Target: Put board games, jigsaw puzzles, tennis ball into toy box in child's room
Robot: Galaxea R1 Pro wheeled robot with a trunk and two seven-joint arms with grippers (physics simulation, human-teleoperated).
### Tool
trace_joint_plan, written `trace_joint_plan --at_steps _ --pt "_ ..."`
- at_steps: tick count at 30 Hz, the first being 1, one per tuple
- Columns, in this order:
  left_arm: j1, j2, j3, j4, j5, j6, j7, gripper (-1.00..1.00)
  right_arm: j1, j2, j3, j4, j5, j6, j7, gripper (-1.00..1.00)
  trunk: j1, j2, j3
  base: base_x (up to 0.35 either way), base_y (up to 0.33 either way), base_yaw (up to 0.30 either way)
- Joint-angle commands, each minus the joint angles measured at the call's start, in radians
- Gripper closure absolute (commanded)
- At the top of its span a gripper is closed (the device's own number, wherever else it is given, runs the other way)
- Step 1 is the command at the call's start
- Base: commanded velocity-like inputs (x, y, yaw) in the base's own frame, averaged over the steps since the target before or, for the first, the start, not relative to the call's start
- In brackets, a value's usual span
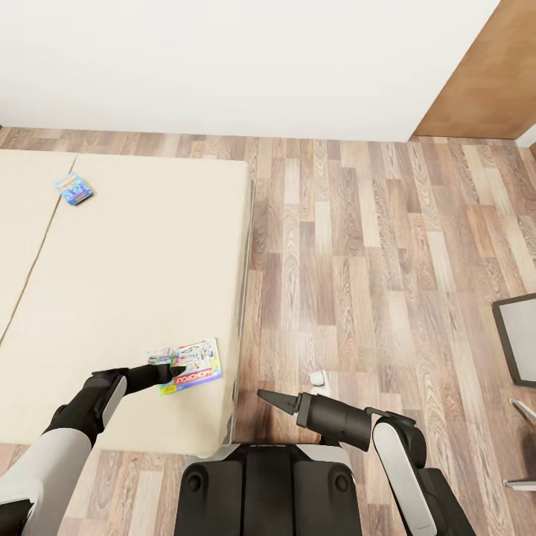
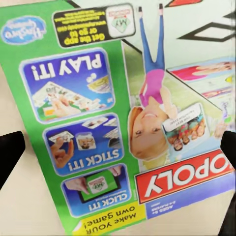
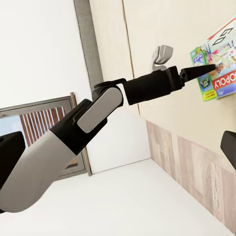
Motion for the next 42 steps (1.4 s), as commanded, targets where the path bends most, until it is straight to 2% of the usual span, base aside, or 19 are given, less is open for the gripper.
trace_joint_plan --at_steps 1,8,12,42 --pt "0.0 0.0 0.004 -0.001 -0.001 0.008 -0.016 -1.0 0.0 0.001 -0.001 0.0 0.002 0.005 0.003 -1.0 0.001 -0.002 -0.001 0.0 0.0 0.0" --pt "0.0 -0.006 0.004 -0.001 -0.002 0.007 -0.034 -1.0 0.0 0.001 -0.001 0.0 0.002 0.005 0.003 -1.0 0.001 -0.002 -0.001 0.0 0.0 0.0" --pt "0.0 -0.014 0.004 -0.001 -0.004 0.007 -0.035 -1.0 0.0 0.001 -0.001 0.0 0.002 0.005 0.003 -1.0 0.001 -0.002 -0.001 0.0 0.0 0.0" --pt "0.0 -0.029 0.004 -0.001 -0.007 0.005 -0.036 -1.0 0.0 0.001 -0.001 0.0 0.002 0.005 0.004 -1.0 0.001 -0.002 -0.001 0.0 0.0 0.0"
